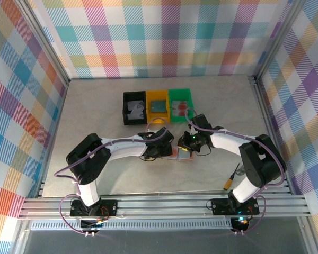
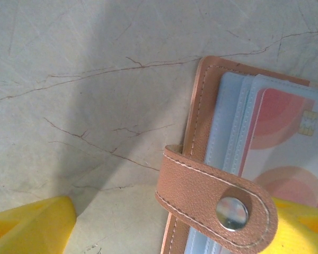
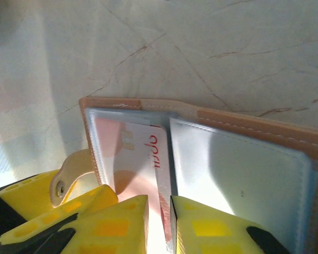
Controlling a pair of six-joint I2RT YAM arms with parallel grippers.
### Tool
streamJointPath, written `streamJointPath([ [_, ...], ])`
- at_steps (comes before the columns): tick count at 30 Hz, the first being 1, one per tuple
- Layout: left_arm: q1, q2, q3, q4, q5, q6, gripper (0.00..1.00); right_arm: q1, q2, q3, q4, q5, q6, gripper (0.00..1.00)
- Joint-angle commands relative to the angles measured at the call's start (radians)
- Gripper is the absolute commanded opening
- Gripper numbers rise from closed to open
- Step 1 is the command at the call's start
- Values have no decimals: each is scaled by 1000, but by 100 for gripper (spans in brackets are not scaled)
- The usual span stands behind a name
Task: Take the credit cards out of the card holder
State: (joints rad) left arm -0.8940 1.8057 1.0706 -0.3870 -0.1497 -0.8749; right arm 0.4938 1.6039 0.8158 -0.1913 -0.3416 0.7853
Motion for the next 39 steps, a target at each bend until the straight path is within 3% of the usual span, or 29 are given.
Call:
streamJointPath([
  [1,-17,85,-39,-92,150,-34,85,2,-21,-22,73,-63,-8,18],
  [5,-17,98,-35,-91,154,-33,85,2,-16,-30,115,-99,-12,18],
  [32,-2,154,-59,-11,225,-26,84,2,68,-36,88,-4,-29,20],
  [39,0,159,-62,-1,233,-25,84,2,95,-45,148,-42,-12,20],
])
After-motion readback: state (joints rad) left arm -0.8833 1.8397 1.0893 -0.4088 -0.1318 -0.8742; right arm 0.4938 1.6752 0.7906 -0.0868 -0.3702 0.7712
